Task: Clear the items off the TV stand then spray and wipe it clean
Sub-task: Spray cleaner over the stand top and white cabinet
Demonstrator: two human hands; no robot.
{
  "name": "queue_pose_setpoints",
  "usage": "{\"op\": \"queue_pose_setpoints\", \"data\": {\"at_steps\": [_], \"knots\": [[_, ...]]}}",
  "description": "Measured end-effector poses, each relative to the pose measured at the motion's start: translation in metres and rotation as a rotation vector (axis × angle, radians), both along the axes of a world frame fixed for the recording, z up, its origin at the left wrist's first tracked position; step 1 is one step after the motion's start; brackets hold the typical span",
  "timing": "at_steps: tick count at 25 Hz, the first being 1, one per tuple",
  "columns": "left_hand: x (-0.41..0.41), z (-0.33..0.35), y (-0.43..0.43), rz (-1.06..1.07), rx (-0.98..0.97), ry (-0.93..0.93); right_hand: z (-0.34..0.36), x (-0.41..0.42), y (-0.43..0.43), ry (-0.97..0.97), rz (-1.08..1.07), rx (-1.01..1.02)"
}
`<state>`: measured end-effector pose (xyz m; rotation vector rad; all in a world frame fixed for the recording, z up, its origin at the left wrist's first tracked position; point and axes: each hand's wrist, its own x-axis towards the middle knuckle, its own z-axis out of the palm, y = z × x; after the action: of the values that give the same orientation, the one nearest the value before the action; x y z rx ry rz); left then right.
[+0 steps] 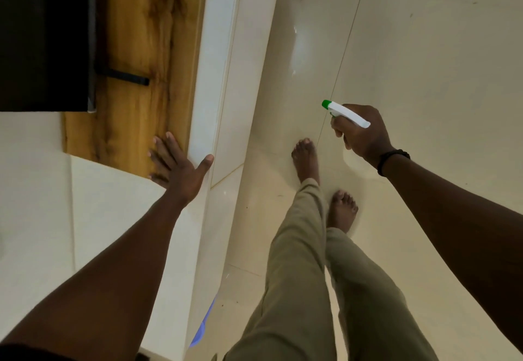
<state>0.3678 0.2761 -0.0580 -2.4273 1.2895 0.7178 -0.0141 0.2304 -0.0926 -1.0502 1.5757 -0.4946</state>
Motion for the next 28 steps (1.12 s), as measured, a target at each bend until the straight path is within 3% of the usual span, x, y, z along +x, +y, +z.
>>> {"op": "queue_pose_setpoints", "data": {"at_steps": [5, 8, 13, 16, 21, 28], "knots": [[-0.009, 0.008, -0.004, 0.041, -0.030, 0.004, 0.020, -0.016, -0.038, 0.011, 0.049, -0.008], [-0.029, 0.022, -0.027, 0.093, -0.155, 0.001, 0.035, -0.022, -0.061, 0.013, 0.061, -0.018], [-0.077, 0.020, -0.155, -0.225, -0.263, 0.077, 0.037, -0.026, -0.099, -0.003, -0.022, 0.001], [-0.099, 0.012, -0.256, -0.213, -0.314, 0.070, 0.027, -0.028, -0.117, -0.040, -0.065, -0.002], [-0.127, 0.005, -0.368, 0.003, -0.094, 0.077, 0.020, -0.044, -0.150, -0.131, -0.081, -0.017], [-0.137, 0.001, -0.376, 0.023, 0.021, 0.000, 0.016, -0.080, -0.200, -0.059, -0.111, -0.002]]}}
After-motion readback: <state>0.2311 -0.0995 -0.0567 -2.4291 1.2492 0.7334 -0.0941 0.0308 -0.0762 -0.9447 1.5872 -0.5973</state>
